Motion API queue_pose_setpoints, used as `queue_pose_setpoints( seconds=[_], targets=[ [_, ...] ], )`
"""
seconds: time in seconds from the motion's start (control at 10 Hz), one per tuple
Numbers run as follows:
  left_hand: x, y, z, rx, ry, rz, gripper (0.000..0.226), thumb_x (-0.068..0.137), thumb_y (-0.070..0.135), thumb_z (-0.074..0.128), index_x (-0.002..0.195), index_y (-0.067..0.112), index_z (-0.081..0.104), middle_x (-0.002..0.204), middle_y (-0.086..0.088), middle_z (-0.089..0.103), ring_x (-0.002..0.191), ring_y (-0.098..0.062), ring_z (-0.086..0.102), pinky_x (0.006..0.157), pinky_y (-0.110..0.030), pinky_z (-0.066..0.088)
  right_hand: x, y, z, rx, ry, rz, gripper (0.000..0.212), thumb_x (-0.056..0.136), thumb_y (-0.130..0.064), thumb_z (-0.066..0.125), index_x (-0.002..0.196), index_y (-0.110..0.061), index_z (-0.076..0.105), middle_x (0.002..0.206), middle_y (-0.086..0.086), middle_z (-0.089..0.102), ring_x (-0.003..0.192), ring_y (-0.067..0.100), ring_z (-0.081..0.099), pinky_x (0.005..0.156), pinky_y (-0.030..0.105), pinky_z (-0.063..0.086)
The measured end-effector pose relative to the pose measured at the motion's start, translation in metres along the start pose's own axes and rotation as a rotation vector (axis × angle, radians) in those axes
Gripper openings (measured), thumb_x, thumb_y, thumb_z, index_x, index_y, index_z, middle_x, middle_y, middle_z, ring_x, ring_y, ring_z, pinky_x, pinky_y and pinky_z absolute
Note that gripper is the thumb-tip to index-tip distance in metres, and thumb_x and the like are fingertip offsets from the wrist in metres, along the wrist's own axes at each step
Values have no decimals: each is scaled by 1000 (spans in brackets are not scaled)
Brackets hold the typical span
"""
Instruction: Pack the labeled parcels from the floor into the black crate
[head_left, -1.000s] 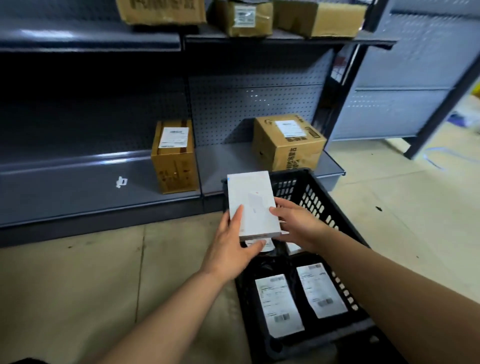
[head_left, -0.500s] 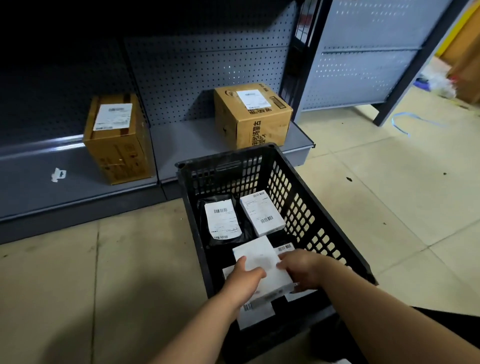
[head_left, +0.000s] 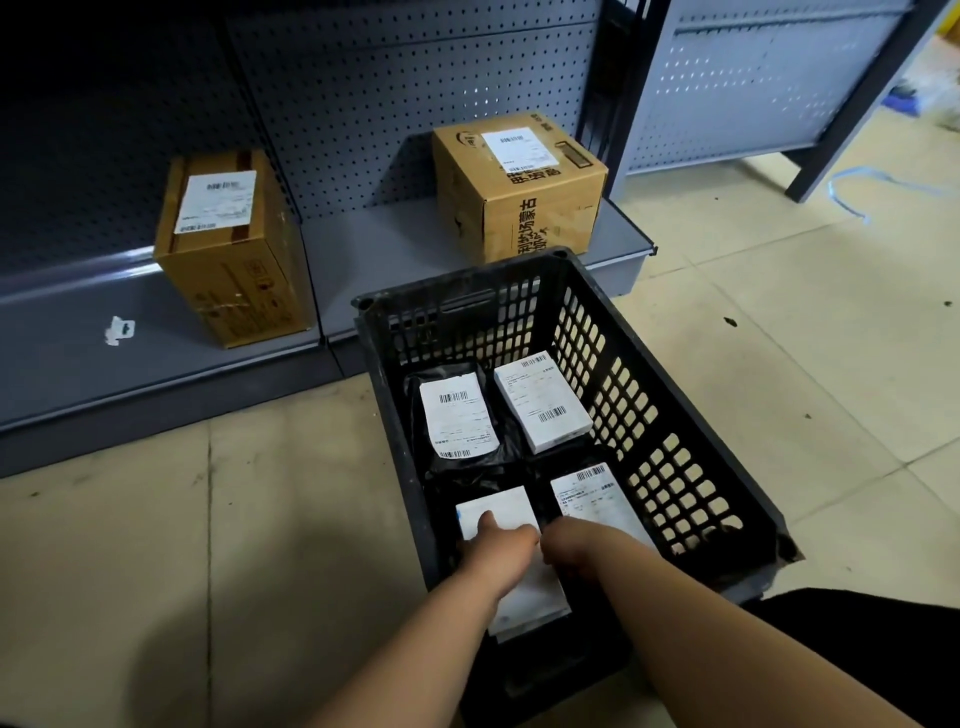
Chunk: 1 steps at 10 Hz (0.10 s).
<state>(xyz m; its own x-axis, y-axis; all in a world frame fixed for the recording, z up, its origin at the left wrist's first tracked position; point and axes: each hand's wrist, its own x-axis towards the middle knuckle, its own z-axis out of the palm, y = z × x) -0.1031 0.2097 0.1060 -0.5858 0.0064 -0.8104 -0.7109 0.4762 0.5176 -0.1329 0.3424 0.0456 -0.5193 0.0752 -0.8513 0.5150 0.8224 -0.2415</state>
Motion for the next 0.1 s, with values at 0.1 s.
queue_pose_setpoints(
  seconds=[0.1],
  targets=[
    [-9, 3, 1, -43, 17, 33, 83, 96, 43, 50, 167, 26, 9, 171, -11, 22, 151, -31, 35, 109, -33, 35, -12, -7, -8, -27, 58, -44, 35, 103, -3, 41, 131, 1, 61, 118, 14, 62, 103, 26, 58, 83, 30, 41]
  ],
)
